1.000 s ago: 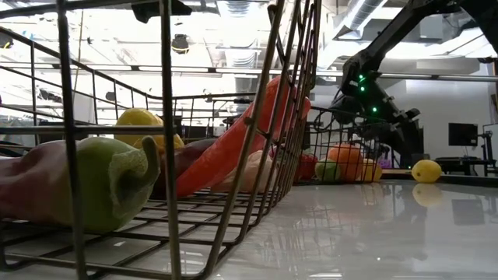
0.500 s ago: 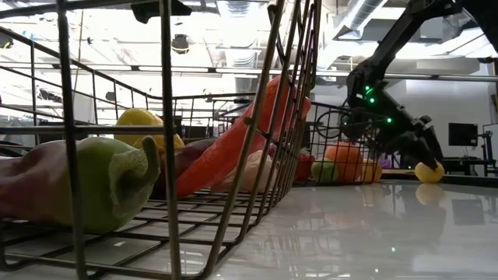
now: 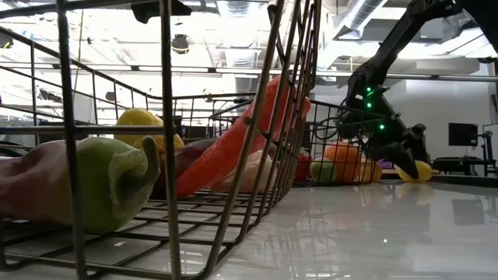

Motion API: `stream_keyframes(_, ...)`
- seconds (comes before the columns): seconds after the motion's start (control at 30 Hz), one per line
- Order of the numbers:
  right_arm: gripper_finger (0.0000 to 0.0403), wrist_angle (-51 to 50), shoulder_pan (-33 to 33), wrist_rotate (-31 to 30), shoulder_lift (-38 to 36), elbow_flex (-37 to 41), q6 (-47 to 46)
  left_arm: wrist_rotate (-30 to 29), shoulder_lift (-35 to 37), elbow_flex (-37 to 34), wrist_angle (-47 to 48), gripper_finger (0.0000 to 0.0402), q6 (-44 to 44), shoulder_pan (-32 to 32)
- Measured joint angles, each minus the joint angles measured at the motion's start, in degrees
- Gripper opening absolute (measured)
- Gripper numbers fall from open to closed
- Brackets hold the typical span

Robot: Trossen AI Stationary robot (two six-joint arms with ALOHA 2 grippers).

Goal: Sort produce into baskets
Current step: Put the right yellow lemon into the black wire basket

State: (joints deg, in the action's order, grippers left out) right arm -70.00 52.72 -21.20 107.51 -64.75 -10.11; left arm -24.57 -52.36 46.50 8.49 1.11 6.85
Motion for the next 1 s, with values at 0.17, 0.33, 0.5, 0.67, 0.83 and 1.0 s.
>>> stream_keyframes(0.17,0.0287,1.88,0.62,0.08,0.01,0.00,0.80,0.07,0.00,0.00,0.07,0.0256,0.00,-0.01)
stream_keyframes(0.33,0.0246,1.86,0.62,0.08,0.01,0.00,0.50,0.06,0.00,0.00,0.07,0.0256,-0.01,-0.02)
stream_keyframes(0.5,0.0224,2.89,0.62,-0.67,0.01,0.00,0.26,0.05,0.00,0.00,0.09,0.0256,-0.01,-0.01)
stream_keyframes(0.67,0.0224,2.24,0.08,-8.10,0.08,-2.26,-1.74,0.00,0.00,0.00,0.07,0.0256,-0.27,-0.01)
stream_keyframes(0.83,0.0234,-0.96,-0.34,-11.99,0.08,-7.90,-6.12,-0.12,0.00,0.00,0.07,0.0256,-0.42,-0.01)
stream_keyframes(1.0,0.0232,-5.57,-2.13,-12.21,0.08,-14.39,-7.48,-0.12,0.00,0.00,0.04,0.0256,-0.42,-0.02)
